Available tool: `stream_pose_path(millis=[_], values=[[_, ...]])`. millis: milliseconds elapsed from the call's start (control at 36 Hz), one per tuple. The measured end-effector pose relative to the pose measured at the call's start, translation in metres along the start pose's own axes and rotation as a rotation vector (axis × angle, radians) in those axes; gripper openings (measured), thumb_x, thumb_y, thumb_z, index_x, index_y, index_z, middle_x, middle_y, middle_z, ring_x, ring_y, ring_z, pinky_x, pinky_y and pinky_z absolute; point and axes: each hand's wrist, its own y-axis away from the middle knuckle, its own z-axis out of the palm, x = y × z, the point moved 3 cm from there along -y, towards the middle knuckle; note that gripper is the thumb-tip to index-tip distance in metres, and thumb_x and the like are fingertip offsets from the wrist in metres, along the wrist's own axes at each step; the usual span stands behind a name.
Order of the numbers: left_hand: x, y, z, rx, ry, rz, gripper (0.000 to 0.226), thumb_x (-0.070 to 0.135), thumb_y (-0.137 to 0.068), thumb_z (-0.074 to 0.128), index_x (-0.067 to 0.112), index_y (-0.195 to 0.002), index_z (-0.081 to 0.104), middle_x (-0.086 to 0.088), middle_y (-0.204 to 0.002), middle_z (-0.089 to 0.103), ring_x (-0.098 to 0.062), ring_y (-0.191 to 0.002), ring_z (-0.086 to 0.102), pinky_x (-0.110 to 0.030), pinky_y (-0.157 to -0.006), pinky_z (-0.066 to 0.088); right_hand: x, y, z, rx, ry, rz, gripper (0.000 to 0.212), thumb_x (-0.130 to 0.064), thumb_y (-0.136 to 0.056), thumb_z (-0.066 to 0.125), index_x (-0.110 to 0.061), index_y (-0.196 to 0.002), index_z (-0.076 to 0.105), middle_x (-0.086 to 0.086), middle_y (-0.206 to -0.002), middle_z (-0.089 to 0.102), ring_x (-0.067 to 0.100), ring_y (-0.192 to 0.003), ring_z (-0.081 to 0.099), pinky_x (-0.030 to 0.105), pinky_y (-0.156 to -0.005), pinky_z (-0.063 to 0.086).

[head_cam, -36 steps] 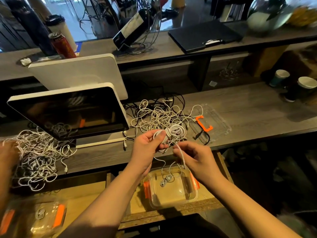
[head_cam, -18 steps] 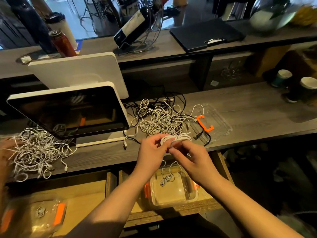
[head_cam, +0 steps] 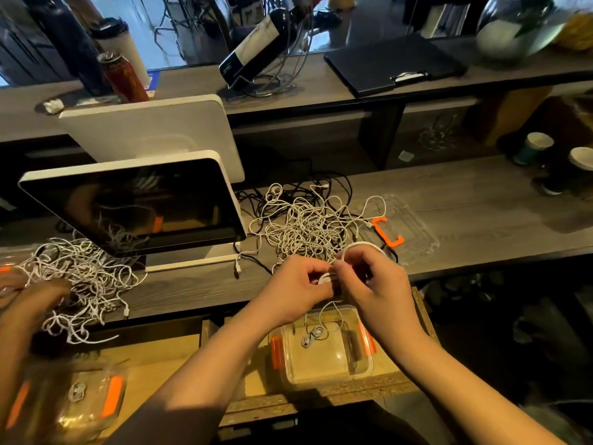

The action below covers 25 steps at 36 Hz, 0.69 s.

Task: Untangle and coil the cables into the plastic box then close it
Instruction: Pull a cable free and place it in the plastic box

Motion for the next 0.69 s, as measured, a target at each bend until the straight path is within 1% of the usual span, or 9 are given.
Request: stream_pose_path(millis=[56, 139, 222, 278, 361, 444, 528, 583, 694], values=[[0.002, 0.001, -0.001, -0.058, -0.010, -0.006, 0.019, 0.010, -0.090, 0.072, 0.028, -0.085, 0.072, 0.010, -0.068, 0.064, 0.003, -0.055, 0.051, -0.010, -0.054, 0.040, 0.001, -0.004, -0.001, -0.031, -0.098, 0.095, 0.006, -0.017, -0.092, 0.067, -0.020, -0.086, 0.066, -0.006, -0.079, 0.065, 0.009, -0.076, 0.062, 0.018, -0.066, 0.049], [0.002, 0.002, -0.003, -0.119, -0.018, -0.004, 0.011, 0.014, -0.092, 0.070, 0.024, -0.096, 0.073, 0.008, -0.082, 0.070, 0.003, -0.070, 0.061, -0.011, -0.065, 0.046, 0.004, -0.010, -0.006, -0.068, -0.287, 0.182, 0.007, -0.015, -0.092, 0.067, -0.012, -0.086, 0.069, 0.006, -0.077, 0.067, 0.009, -0.068, 0.062, 0.019, -0.063, 0.051], [-0.001, 0.003, -0.007, -0.144, 0.034, 0.007, 0.018, 0.014, -0.093, 0.069, 0.026, -0.107, 0.071, 0.004, -0.097, 0.074, -0.009, -0.090, 0.068, -0.025, -0.084, 0.052, 0.009, -0.014, -0.008, -0.076, -0.372, 0.213, 0.007, -0.013, -0.091, 0.068, -0.014, -0.085, 0.071, 0.004, -0.085, 0.071, 0.016, -0.077, 0.065, 0.026, -0.071, 0.053], [-0.002, 0.004, -0.008, -0.160, 0.057, 0.019, 0.019, 0.013, -0.093, 0.069, 0.021, -0.111, 0.072, -0.001, -0.103, 0.075, -0.017, -0.096, 0.069, -0.032, -0.090, 0.053, 0.013, -0.017, -0.009, -0.056, -0.437, 0.245, 0.008, -0.007, -0.089, 0.068, -0.014, -0.086, 0.071, 0.002, -0.088, 0.073, 0.014, -0.080, 0.067, 0.023, -0.072, 0.055], [0.000, 0.008, -0.008, -0.199, 0.144, 0.054, 0.020, 0.007, -0.093, 0.067, 0.009, -0.113, 0.071, -0.007, -0.106, 0.074, -0.015, -0.095, 0.069, -0.023, -0.085, 0.052, 0.022, -0.020, -0.009, -0.031, -0.572, 0.391, 0.007, -0.011, -0.092, 0.066, -0.014, -0.091, 0.072, -0.003, -0.077, 0.070, 0.008, -0.068, 0.062, 0.018, -0.063, 0.050], [0.002, 0.012, -0.007, -0.202, 0.375, 0.031, 0.019, 0.000, -0.092, 0.063, 0.009, -0.107, 0.069, 0.000, -0.096, 0.072, -0.006, -0.084, 0.067, -0.018, -0.074, 0.052, 0.025, -0.017, -0.006, -0.060, -0.713, 0.483, 0.010, -0.018, -0.092, 0.065, -0.011, -0.096, 0.071, 0.003, -0.073, 0.067, 0.012, -0.061, 0.058, 0.022, -0.059, 0.051], [-0.002, 0.011, -0.009, -0.104, 0.544, -0.004, 0.022, 0.007, -0.084, 0.067, 0.010, -0.106, 0.070, -0.002, -0.093, 0.073, -0.007, -0.078, 0.067, -0.020, -0.071, 0.056, 0.024, -0.009, -0.005, 0.017, -0.633, 0.442, 0.011, -0.024, -0.084, 0.070, -0.016, -0.091, 0.074, 0.003, -0.081, 0.075, 0.017, -0.072, 0.070, 0.027, -0.066, 0.058], [-0.006, 0.009, -0.012, -0.009, 0.621, -0.020, 0.023, 0.005, -0.084, 0.067, 0.007, -0.106, 0.070, -0.005, -0.091, 0.073, -0.009, -0.074, 0.068, -0.022, -0.072, 0.058, 0.025, -0.006, -0.007, 0.096, -0.553, 0.356, 0.008, -0.015, -0.087, 0.071, -0.017, -0.093, 0.075, 0.001, -0.088, 0.077, 0.017, -0.082, 0.073, 0.027, -0.071, 0.058], [-0.009, 0.007, -0.020, 0.156, 0.547, -0.002, 0.022, -0.005, -0.090, 0.063, 0.011, -0.102, 0.072, -0.004, -0.090, 0.075, -0.009, -0.073, 0.069, -0.021, -0.071, 0.058, 0.029, 0.002, -0.008, 0.120, -0.340, 0.130, 0.013, -0.007, -0.092, 0.065, -0.013, -0.100, 0.072, -0.002, -0.089, 0.075, 0.008, -0.086, 0.071, 0.020, -0.074, 0.057]])
